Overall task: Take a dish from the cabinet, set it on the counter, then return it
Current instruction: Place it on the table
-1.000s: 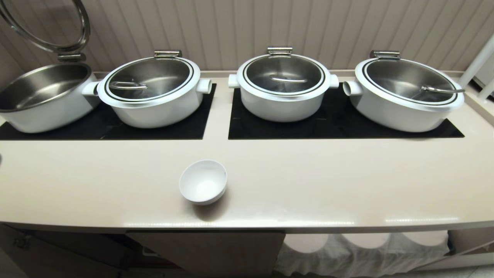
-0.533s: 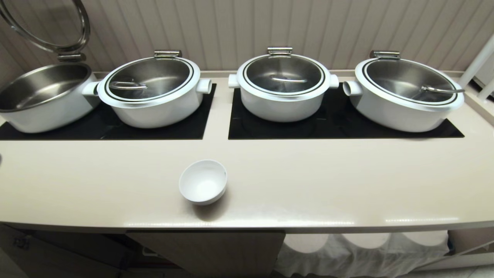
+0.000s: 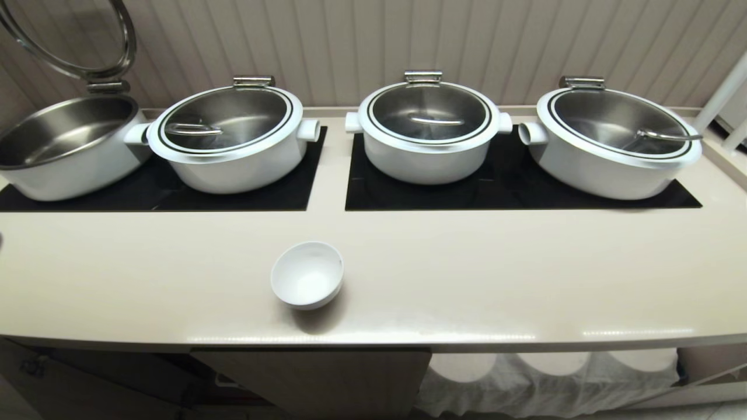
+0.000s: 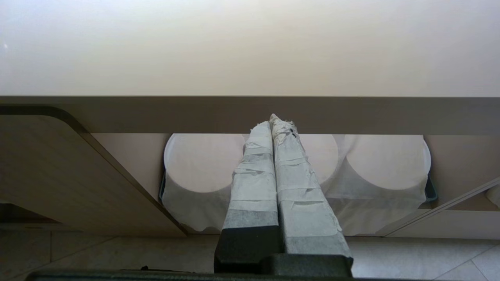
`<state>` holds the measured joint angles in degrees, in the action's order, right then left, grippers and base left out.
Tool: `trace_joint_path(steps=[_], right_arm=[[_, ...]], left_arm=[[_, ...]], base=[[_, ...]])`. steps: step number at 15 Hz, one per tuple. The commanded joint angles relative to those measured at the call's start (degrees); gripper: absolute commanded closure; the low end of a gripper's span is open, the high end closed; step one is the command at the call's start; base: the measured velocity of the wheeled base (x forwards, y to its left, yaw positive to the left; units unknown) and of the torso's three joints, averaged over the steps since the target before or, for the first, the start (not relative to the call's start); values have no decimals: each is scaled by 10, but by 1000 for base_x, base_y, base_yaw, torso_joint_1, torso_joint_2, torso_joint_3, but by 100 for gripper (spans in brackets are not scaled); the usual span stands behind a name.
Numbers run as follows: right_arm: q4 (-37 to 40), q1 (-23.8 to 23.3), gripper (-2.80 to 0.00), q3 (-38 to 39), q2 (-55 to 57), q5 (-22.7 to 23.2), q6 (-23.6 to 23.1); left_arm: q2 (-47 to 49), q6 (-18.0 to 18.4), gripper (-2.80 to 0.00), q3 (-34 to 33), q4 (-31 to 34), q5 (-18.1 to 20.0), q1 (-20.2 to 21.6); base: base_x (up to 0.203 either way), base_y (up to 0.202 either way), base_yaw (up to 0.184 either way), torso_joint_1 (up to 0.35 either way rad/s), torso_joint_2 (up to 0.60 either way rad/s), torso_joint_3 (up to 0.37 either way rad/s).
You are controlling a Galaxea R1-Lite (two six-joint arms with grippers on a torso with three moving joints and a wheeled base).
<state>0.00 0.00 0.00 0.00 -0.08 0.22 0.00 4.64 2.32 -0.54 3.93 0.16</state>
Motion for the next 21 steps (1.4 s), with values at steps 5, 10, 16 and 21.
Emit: trace_joint_path(steps=[5,10,16,21], right_arm=[[0,1,0,0,0,0,0],[0,0,0,0,0,0,0],[-1,0,0,0,0,0,0],[-1,0,0,0,0,0,0]], left_arm=[[0,24,0,37,35,26,0],[0,24,0,50,64,35,0],[35,21,0,147,171,56,0],[167,20,0,197,170,58,1]], base=[[0,0,0,0,0,0],[0,0,0,0,0,0],[0,0,0,0,0,0],[0,0,0,0,0,0]])
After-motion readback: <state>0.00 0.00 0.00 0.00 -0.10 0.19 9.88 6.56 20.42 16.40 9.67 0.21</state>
